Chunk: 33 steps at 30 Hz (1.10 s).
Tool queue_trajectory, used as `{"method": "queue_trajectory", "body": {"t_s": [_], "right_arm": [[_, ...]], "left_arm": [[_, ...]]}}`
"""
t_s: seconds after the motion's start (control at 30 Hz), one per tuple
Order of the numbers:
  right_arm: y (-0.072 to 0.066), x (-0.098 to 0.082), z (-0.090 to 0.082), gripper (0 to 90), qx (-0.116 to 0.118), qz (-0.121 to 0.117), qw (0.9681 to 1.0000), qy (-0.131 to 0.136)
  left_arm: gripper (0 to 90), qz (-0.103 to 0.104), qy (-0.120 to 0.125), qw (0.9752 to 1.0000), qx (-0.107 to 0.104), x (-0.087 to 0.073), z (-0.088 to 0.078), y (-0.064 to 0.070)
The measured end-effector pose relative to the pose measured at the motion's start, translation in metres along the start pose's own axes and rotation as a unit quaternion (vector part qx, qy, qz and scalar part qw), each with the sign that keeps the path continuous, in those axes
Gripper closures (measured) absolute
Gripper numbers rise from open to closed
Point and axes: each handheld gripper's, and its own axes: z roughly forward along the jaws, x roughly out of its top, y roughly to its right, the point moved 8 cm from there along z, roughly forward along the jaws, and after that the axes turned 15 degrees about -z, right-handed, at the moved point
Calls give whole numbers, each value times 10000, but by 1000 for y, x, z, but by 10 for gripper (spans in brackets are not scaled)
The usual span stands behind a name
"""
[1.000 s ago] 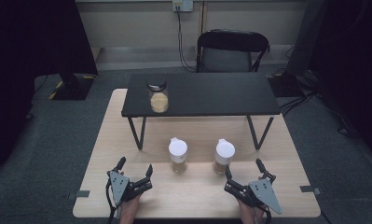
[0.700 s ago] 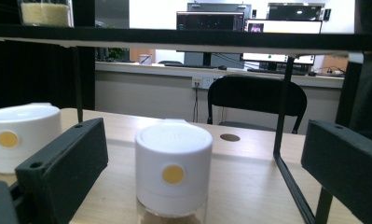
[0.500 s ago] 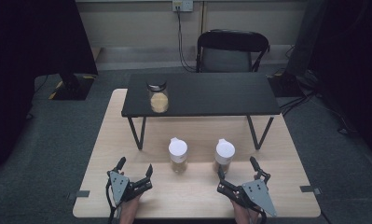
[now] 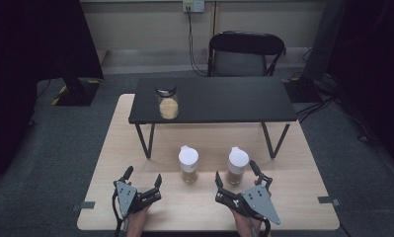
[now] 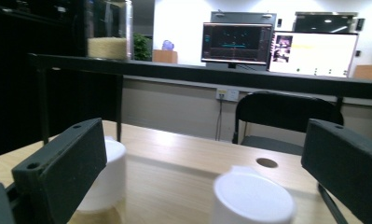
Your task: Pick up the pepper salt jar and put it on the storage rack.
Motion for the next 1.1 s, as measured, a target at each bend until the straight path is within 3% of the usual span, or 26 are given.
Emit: {"method": "queue_trajectory", "body": {"t_s": [0.27, 0.8, 1.1], "right_arm": [[-18, 10, 12, 0, 234, -68, 9997, 39], [-37, 32, 37, 0, 527, -164, 9985, 51], [-53, 30, 50, 2, 670, -133, 9977, -53]], "left_arm": [[2, -1, 2, 10000, -1, 0, 0, 0], [5, -1, 2, 10000, 4, 0, 0, 0], [7, 0, 6, 10000, 14, 0, 0, 0]]}}
